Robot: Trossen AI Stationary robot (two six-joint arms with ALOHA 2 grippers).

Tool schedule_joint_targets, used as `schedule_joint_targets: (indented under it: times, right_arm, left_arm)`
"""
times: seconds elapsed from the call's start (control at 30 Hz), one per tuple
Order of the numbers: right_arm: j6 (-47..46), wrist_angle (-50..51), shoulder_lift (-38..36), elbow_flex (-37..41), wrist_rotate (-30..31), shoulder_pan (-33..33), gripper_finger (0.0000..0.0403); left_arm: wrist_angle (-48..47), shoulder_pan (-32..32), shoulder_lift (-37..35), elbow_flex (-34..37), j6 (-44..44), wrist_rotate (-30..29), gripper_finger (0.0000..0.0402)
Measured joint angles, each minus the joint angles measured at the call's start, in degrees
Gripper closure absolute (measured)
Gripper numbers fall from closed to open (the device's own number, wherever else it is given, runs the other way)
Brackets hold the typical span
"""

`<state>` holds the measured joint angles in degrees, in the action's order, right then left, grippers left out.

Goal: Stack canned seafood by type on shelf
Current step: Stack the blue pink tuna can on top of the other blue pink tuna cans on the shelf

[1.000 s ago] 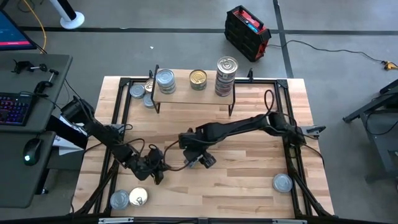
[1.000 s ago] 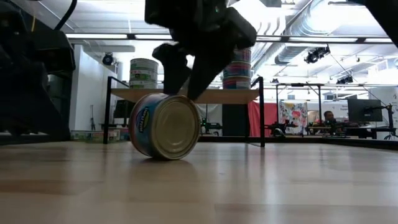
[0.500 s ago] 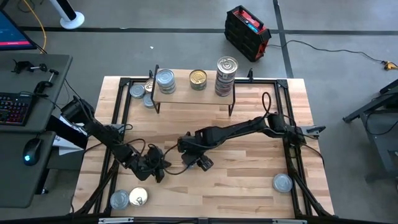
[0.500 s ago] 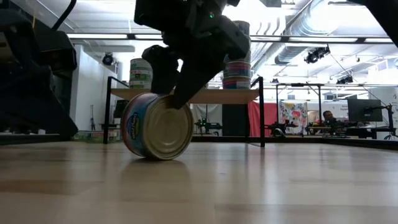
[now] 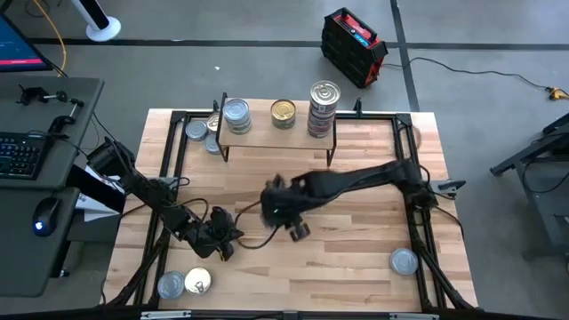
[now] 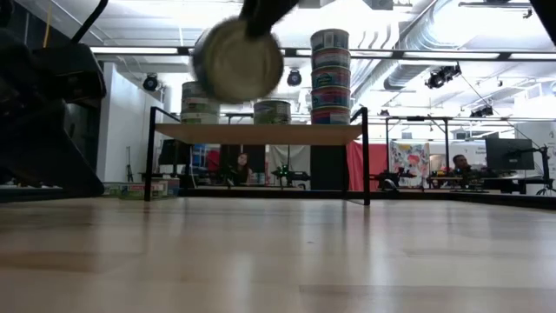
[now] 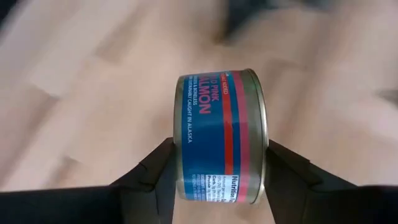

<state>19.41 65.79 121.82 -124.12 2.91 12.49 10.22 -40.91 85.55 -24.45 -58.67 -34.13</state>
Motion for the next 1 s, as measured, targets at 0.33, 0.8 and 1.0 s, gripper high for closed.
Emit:
schedule_joint_targets:
  times: [0.33,0.8,1.0]
  right_arm:
    - [9.85,0.24,-14.14,-6.00,51.84,-1.22,0.0240]
    - [15.40,1.78,-17.75,-7.34,60.69,-16.04,0.0240]
    - [10.94,7.96,-17.46,-7.34,58.24,-18.99,0.0236]
  left_arm:
    - [-0.28,0.00,-0.01,2.35,0.46,-1.01,0.0401]
    - [0.18,0.00,-0.01,2.35,-0.01,-1.20,0.0402]
    - [0.36,0.00,-0.01,2.35,-3.19,-1.31,0.0401]
